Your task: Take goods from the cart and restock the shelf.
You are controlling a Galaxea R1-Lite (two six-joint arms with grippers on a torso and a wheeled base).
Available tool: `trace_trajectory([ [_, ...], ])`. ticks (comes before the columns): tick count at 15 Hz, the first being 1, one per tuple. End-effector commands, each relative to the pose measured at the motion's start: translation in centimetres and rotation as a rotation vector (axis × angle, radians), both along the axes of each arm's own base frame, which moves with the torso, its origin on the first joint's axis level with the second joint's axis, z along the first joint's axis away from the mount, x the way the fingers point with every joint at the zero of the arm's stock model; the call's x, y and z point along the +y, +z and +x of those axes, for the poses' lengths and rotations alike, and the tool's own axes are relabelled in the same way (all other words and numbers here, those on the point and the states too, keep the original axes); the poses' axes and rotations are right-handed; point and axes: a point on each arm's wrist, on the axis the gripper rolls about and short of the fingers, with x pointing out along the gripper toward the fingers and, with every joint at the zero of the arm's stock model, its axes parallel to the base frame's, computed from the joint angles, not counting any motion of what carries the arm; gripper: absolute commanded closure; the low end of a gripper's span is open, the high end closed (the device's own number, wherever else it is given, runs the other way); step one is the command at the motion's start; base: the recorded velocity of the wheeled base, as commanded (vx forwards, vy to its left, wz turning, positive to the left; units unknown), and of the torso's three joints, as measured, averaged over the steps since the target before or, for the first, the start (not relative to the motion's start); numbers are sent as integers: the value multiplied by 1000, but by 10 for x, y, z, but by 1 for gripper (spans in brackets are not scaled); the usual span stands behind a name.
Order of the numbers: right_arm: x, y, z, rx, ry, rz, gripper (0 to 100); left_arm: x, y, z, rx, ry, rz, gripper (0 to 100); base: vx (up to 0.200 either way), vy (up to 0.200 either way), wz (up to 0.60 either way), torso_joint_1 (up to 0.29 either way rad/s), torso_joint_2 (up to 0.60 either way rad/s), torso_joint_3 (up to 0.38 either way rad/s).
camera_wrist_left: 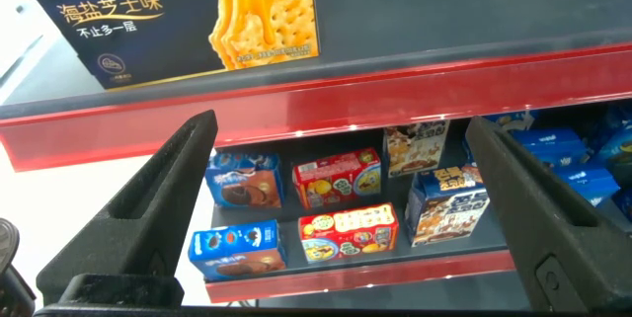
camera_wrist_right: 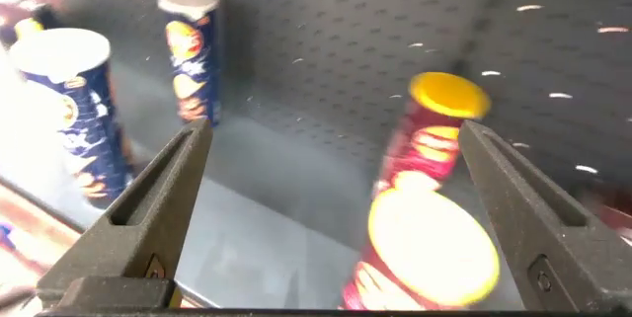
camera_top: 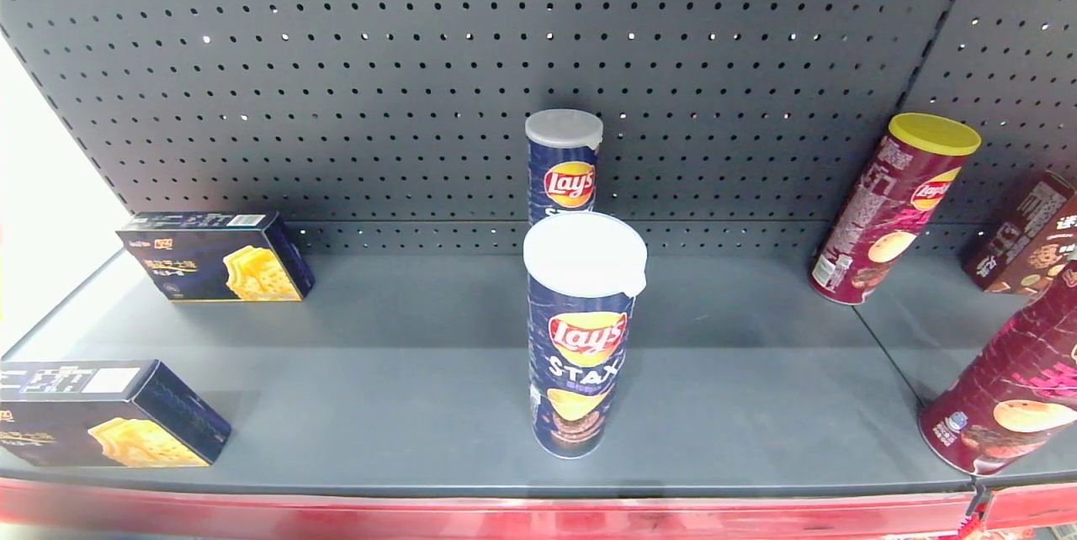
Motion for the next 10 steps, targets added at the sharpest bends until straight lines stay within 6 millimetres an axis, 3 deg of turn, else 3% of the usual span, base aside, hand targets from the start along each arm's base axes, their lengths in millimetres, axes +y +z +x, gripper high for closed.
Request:
trace_trajectory([
  [1, -12, -15, -29, -51, -88, 21, 0, 0, 0, 0, 1, 0, 0, 0, 0, 0, 0, 0, 0, 0],
  [4, -14, -33, -42, -54, -164, 27, 0, 0, 0, 0, 1, 0, 0, 0, 0, 0, 0, 0, 0, 0],
  [8, -10, -81, -49, 10, -285, 71, 0, 0, 0, 0, 1, -1, 0, 0, 0, 0, 0, 0, 0, 0],
  [10, -8, -115, -47, 63, -312, 103, 0, 0, 0, 0, 1, 0, 0, 0, 0, 0, 0, 0, 0, 0],
])
